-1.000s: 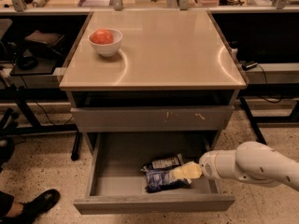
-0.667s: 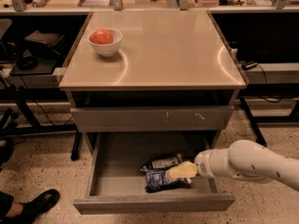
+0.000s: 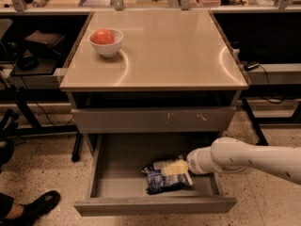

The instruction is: Pick blue chip bag from middle drawer and place on counter

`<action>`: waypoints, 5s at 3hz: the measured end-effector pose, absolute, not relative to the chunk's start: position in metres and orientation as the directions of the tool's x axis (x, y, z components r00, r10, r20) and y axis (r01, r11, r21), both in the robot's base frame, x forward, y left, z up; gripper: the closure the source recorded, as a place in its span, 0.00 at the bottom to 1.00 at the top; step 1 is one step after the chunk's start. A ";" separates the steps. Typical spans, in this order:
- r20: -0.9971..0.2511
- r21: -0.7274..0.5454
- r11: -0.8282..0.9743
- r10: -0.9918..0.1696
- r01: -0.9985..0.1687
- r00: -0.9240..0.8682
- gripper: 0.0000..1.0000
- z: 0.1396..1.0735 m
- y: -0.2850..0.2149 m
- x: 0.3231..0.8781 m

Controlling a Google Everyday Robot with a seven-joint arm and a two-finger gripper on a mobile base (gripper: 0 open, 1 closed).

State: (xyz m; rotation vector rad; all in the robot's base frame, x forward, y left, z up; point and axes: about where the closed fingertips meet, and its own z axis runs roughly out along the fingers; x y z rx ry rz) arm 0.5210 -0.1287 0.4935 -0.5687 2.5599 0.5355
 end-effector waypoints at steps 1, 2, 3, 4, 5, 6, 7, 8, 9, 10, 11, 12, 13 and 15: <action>-0.470 0.262 0.869 -0.264 -0.419 -0.842 0.00 0.442 -0.102 0.559; -0.471 0.259 0.867 -0.272 -0.427 -0.839 0.00 0.441 -0.097 0.561; -0.451 0.267 0.863 -0.281 -0.429 -0.847 0.00 0.428 -0.089 0.559; -0.374 0.282 0.873 -0.283 -0.398 -0.883 0.00 0.382 -0.080 0.558; -0.370 0.279 0.871 -0.291 -0.404 -0.882 0.00 0.376 -0.076 0.556; -0.347 0.247 0.878 -0.314 -0.409 -0.884 0.00 0.351 -0.066 0.555; -0.348 0.244 0.875 -0.323 -0.418 -0.880 0.00 0.349 -0.060 0.556; -0.348 0.244 0.875 -0.323 -0.418 -0.880 0.19 0.349 -0.060 0.556; -0.348 0.244 0.875 -0.323 -0.418 -0.880 0.42 0.349 -0.060 0.556; -0.349 0.244 0.875 -0.324 -0.419 -0.880 0.66 0.356 -0.060 0.556; -0.467 0.213 0.859 -0.329 -0.466 -0.821 0.89 0.400 -0.066 0.551; -0.645 0.146 0.859 -0.294 -0.491 -0.705 1.00 0.477 -0.077 0.535; -0.759 0.126 0.860 -0.238 -0.494 -0.606 1.00 0.553 -0.077 0.509; -0.806 0.182 0.903 -0.089 -0.388 -0.585 1.00 0.628 -0.117 0.500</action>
Offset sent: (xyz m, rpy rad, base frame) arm 0.0622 0.0425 -0.0820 -0.0606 0.0417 -0.0889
